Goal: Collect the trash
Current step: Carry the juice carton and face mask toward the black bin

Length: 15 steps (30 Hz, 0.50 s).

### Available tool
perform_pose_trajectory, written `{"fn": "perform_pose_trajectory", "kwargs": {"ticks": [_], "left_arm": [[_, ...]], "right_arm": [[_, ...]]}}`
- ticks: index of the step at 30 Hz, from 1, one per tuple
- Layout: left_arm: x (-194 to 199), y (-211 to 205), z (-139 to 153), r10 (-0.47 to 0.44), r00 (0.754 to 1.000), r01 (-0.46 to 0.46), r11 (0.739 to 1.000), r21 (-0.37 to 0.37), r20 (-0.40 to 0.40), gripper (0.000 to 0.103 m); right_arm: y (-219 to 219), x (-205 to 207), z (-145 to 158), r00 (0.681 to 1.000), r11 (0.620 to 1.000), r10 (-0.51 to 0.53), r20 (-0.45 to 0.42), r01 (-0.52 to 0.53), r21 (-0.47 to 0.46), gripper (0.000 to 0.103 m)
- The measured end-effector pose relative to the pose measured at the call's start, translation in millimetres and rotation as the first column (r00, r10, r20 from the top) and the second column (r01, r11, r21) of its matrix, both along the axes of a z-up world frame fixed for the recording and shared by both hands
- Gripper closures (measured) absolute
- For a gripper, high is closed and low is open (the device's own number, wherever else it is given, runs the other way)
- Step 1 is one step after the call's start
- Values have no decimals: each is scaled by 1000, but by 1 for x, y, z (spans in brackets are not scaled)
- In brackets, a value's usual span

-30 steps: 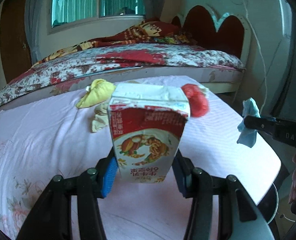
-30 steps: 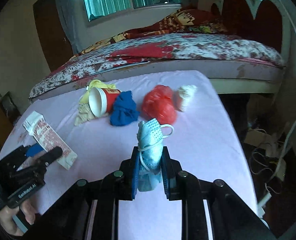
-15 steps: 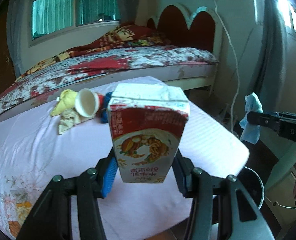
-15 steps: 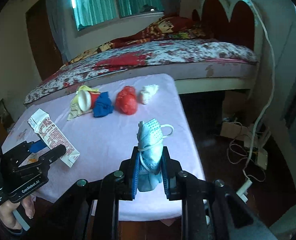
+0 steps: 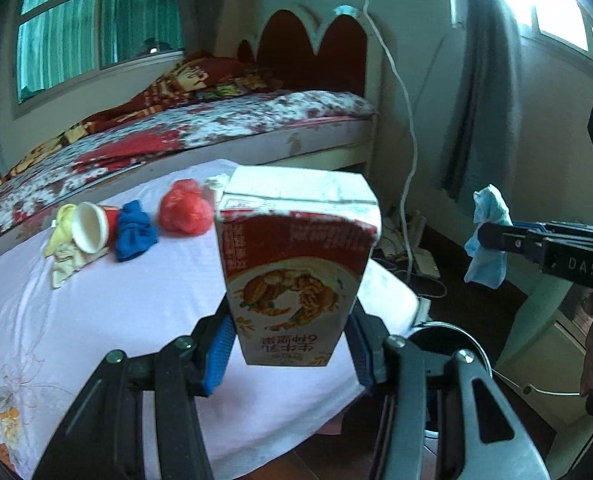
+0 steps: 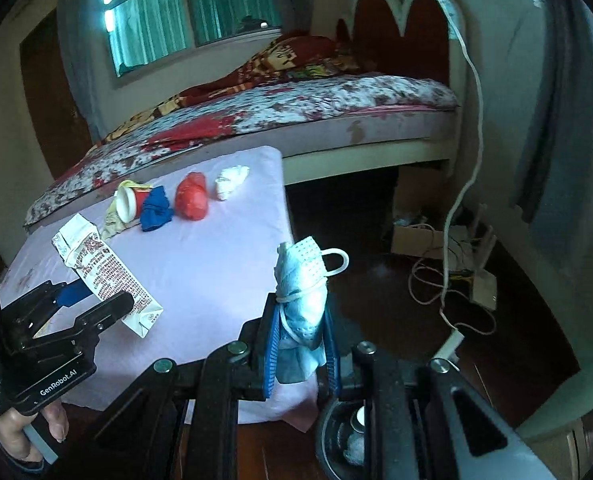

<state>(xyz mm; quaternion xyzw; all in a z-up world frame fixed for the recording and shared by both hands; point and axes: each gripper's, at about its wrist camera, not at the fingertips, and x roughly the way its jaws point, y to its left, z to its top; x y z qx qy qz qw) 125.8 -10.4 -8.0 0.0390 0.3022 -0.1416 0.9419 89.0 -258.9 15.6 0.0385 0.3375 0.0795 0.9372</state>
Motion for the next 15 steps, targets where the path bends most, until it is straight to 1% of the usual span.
{"fn": "perform_pose_trajectory", "kwargs": {"ticks": [8,12,15], "left_arm": [[-8,-45,-7,-101,995,101,995,-3,-26,51],[-16,-69,-14,-175,983,176,984,-3,-49,51],[-22,-91,-23,-244,967,244,970,-6,-79,51]], "right_arm": [[-41,-22,-16,998,999,-53,-34,52,-15,81],[-61,-34,-28,996,997,-71,-59,70,-21,81],[-72,-42,-38,993,996,-82,-79,80,-29,81]]}}
